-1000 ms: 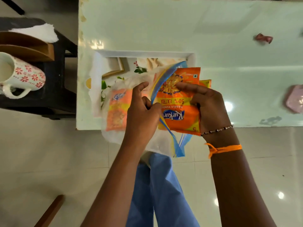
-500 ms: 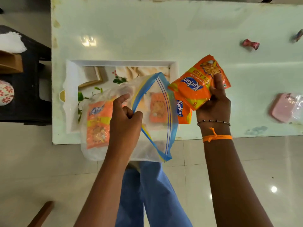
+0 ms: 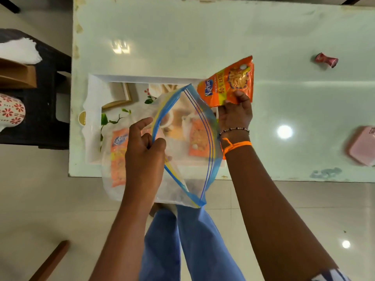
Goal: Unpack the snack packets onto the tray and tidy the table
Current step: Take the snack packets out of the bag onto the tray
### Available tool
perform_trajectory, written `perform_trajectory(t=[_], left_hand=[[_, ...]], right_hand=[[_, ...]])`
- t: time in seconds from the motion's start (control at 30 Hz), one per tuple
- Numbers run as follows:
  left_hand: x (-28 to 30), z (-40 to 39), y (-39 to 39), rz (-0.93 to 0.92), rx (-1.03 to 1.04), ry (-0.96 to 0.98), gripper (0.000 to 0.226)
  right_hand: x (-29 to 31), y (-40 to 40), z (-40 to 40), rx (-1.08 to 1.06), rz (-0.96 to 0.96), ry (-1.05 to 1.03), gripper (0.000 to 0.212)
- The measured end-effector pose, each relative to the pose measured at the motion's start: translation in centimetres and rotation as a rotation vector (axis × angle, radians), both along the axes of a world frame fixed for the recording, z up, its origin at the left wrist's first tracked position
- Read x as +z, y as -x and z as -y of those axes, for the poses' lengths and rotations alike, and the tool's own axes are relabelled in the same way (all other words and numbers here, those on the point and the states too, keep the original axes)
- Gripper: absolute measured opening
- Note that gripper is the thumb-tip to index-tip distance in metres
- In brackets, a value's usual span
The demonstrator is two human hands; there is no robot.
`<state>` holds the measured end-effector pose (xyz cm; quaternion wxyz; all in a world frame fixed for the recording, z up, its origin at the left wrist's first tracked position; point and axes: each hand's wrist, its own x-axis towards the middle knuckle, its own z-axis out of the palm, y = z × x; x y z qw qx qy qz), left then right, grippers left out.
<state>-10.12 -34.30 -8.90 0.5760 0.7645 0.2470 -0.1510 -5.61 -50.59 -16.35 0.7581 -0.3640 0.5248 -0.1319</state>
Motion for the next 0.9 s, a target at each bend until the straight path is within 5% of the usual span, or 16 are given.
perform_trajectory(t=[0.17,0.57,0.67,0.9], left_hand=[[-0.1,-0.2,0.8,-0.025,-0.009,-0.004,0.047],[0.3,-0.6,1.0,0.001,-0.068,0.046,0.037],[1.0,-1.1,1.4,0.026,-0.096,0.052,0.039],[3.3,-3.9,2.7,0.106,-0.037,0.084,0.045]], right_hand=[[0.2,0.8,-0.3,0.234,-0.244,0.169,0.042],[3.5,4.4,0.3,0.471,-0.391,0.274,0.036],[4.7,5.7,-0.7,0.518,-0.314,0.375,0.036],[6.2,7.7,-5.6,1.057,-0.095,0.555,0.055]])
